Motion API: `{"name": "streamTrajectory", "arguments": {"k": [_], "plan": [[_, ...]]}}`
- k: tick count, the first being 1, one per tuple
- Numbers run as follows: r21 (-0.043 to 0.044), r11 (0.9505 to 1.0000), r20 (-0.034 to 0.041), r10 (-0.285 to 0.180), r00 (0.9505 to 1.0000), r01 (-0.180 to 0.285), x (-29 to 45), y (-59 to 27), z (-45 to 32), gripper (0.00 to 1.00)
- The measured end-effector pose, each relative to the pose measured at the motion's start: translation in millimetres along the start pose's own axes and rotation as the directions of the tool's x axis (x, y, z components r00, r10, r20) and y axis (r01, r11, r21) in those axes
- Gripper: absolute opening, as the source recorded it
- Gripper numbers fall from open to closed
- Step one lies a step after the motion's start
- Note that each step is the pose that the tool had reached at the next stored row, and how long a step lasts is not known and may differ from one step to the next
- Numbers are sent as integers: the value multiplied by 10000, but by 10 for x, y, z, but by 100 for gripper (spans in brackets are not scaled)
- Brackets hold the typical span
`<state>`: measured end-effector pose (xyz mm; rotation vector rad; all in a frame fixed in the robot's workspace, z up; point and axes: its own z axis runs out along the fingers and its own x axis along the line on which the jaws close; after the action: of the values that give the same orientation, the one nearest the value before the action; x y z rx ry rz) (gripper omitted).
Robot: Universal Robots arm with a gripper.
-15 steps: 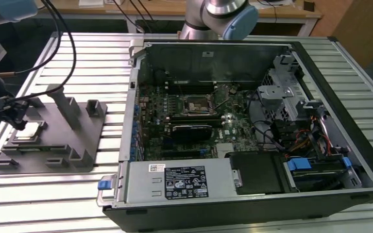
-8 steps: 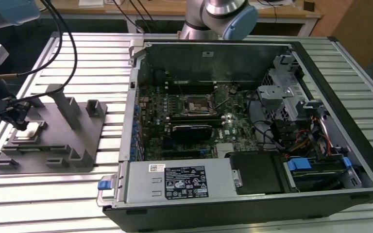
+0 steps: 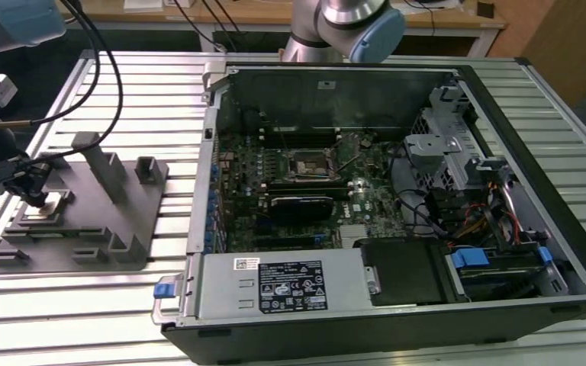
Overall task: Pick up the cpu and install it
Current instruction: 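Pick up the cpu and move it towards the insertion slot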
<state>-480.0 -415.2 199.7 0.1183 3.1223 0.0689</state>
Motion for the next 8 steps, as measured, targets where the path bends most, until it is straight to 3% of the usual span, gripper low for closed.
{"name": "streamTrajectory", "arguments": {"k": [6, 8], "plan": [[-1, 10000, 1, -2, 10000, 2, 0, 0, 1, 11], [-1, 10000, 2, -2, 10000, 2, 0, 0, 1, 17]]}}
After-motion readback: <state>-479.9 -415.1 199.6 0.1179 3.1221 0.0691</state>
